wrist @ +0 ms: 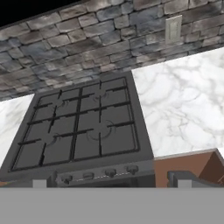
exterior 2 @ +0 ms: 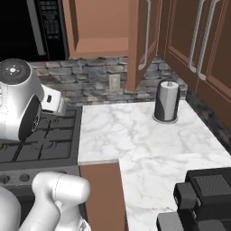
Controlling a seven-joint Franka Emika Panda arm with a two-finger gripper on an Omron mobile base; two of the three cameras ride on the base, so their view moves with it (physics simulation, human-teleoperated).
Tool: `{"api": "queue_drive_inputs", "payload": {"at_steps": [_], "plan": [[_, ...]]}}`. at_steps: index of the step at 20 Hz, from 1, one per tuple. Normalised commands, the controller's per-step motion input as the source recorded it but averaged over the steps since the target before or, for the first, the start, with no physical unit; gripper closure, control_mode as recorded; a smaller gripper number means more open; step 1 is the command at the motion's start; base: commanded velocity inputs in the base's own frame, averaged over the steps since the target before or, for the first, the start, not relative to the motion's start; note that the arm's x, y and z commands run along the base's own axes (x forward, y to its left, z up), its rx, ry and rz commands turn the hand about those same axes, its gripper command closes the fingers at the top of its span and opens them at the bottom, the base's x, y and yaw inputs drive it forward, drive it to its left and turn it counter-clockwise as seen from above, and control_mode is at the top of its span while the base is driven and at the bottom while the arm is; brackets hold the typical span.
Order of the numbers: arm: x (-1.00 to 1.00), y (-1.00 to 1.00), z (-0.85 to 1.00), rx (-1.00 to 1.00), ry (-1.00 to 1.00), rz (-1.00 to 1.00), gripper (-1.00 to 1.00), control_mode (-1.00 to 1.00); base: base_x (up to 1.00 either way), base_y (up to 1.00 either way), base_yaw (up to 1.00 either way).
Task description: Close all open cabinet doors.
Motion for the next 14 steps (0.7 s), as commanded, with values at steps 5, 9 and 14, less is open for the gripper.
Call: {"api": "queue_drive_inputs", "payload": {"at_steps": [5, 9, 14], "plan": [[0.00, 0.00, 0.00, 0.00, 0.00, 0.00, -1.00, 1.00, 0.34, -0.21, 0.16], [0.00, 0.00, 0.00, 0.00, 0.00, 0.00, -1.00, 1.00, 0.01, -0.10, 0.06], [0.00, 0.00, 0.00, 0.00, 0.00, 0.00, -1.00, 1.00, 0.00, 0.00, 0.00]]}}
